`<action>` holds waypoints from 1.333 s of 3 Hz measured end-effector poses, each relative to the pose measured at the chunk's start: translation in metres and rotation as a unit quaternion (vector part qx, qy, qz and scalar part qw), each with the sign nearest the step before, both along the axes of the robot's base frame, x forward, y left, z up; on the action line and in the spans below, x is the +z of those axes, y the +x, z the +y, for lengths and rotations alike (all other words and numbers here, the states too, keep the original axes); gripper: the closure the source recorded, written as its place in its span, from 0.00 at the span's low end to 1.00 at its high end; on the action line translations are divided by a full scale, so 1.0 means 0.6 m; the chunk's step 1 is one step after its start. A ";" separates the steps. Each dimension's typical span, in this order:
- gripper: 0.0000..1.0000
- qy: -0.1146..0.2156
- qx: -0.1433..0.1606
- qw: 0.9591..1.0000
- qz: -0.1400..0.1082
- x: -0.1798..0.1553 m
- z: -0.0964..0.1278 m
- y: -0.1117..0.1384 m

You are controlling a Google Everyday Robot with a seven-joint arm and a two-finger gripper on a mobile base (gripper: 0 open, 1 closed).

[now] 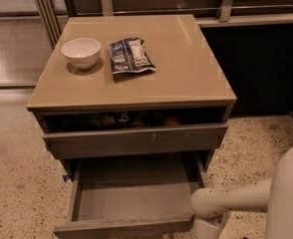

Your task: Close middle drawer

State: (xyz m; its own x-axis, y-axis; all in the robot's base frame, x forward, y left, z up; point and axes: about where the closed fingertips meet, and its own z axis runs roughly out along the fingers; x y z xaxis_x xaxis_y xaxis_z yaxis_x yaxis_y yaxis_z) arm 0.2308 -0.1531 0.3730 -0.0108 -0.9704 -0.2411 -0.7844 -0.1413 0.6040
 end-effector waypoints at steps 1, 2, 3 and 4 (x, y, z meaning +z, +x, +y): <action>1.00 0.003 -0.001 1.000 -0.002 -0.005 0.004 0.003; 1.00 0.003 -0.001 1.000 -0.002 -0.005 0.004 0.003; 1.00 0.005 -0.002 1.000 -0.005 -0.010 0.007 0.004; 1.00 0.005 -0.002 1.000 -0.005 -0.010 0.007 0.004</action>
Offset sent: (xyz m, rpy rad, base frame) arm 0.0578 0.0007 0.0716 0.0720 -0.1405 -0.0348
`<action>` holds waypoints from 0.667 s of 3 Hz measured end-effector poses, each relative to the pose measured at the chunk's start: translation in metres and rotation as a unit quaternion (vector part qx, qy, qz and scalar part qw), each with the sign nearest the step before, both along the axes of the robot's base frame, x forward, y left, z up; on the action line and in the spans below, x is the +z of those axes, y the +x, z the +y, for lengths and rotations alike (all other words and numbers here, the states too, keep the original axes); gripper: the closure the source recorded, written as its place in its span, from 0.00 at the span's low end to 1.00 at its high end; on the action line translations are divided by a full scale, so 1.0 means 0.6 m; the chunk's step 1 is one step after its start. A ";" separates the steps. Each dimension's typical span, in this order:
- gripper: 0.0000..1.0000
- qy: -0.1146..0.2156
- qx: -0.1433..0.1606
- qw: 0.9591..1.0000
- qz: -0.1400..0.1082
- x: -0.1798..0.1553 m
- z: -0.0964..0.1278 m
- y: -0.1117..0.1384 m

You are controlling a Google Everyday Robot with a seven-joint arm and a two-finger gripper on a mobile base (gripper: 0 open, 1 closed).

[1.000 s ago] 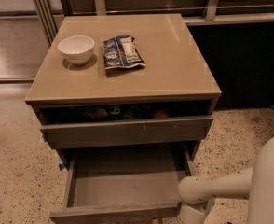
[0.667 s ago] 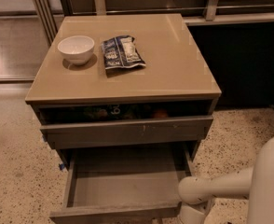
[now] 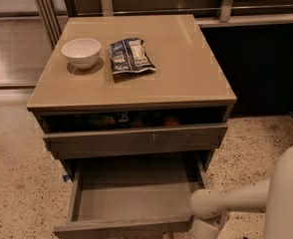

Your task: Close middle drawer

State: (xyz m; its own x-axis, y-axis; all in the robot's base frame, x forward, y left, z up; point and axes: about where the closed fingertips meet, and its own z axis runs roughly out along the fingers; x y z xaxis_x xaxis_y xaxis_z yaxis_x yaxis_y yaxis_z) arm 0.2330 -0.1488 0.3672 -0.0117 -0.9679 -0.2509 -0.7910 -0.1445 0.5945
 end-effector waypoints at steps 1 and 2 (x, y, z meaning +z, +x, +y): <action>1.00 0.004 0.003 1.000 0.000 -0.002 0.001 -0.001; 1.00 0.016 -0.002 1.000 0.001 -0.004 0.011 0.005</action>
Offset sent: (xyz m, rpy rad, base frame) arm -0.0032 -0.0060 0.0243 0.3275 -0.0177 0.1566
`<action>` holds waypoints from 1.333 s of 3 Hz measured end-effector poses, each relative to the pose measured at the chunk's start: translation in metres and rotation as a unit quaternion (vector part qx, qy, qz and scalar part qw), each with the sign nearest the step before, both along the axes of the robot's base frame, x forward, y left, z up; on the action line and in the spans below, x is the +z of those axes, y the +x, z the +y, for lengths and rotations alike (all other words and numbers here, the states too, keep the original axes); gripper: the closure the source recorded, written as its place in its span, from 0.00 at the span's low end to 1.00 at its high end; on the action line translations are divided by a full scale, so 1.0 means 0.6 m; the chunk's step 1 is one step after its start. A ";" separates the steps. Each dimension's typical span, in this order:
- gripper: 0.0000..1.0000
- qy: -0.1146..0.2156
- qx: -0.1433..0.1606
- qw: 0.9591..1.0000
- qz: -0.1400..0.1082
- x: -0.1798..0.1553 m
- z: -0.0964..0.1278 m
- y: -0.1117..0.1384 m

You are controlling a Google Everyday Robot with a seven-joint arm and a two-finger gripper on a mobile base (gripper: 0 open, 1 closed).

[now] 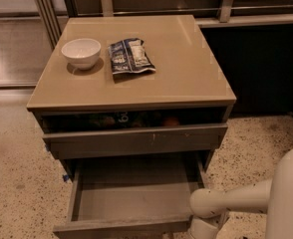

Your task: Close middle drawer

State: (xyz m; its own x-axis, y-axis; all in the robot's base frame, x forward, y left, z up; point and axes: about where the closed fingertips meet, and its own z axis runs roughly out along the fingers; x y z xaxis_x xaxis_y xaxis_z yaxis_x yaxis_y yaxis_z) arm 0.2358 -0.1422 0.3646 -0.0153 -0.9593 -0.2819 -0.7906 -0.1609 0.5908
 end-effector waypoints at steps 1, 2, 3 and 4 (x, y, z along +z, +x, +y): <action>1.00 0.000 0.000 1.000 0.000 0.000 0.000 0.000; 1.00 -0.032 -0.014 0.999 -0.023 -0.005 0.003 -0.002; 1.00 -0.032 -0.014 0.999 -0.023 -0.005 0.003 -0.002; 1.00 -0.032 -0.014 0.999 -0.023 -0.010 0.003 -0.002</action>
Offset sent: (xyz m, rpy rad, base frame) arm -0.0025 0.0002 0.0074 -0.2732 -0.1841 -0.1381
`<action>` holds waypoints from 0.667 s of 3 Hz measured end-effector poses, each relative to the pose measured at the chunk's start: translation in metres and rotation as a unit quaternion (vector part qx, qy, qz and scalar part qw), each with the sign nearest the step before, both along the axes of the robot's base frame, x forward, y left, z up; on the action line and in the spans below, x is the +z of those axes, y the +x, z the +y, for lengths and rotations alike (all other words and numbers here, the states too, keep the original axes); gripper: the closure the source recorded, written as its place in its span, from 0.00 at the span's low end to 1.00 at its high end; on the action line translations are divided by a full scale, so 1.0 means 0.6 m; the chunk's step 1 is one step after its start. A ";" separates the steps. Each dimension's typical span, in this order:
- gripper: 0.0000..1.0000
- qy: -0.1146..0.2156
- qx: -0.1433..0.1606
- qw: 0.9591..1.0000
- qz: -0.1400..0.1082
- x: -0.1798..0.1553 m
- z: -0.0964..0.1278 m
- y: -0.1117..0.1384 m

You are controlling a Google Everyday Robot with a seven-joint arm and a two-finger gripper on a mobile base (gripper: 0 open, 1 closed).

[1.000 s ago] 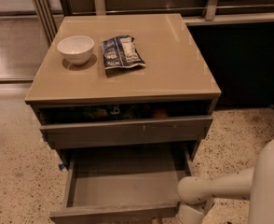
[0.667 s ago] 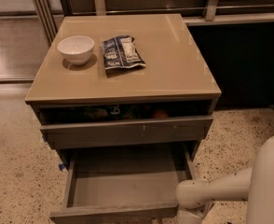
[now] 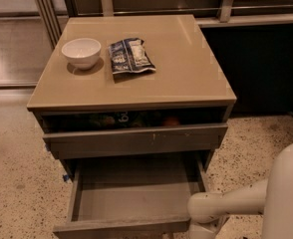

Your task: Close middle drawer

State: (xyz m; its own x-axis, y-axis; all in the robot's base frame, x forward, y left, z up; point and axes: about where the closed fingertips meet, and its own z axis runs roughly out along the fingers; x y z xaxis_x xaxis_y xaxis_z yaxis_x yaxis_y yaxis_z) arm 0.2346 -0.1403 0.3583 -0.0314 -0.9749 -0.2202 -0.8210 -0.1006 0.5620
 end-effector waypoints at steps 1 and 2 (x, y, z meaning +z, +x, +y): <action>1.00 0.000 0.000 1.000 0.000 -0.011 0.001 0.000; 1.00 0.000 0.000 1.000 0.000 -0.014 0.002 0.000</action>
Offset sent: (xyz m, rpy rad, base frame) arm -0.0081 0.0045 0.0223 -0.3646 -0.2759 -0.1427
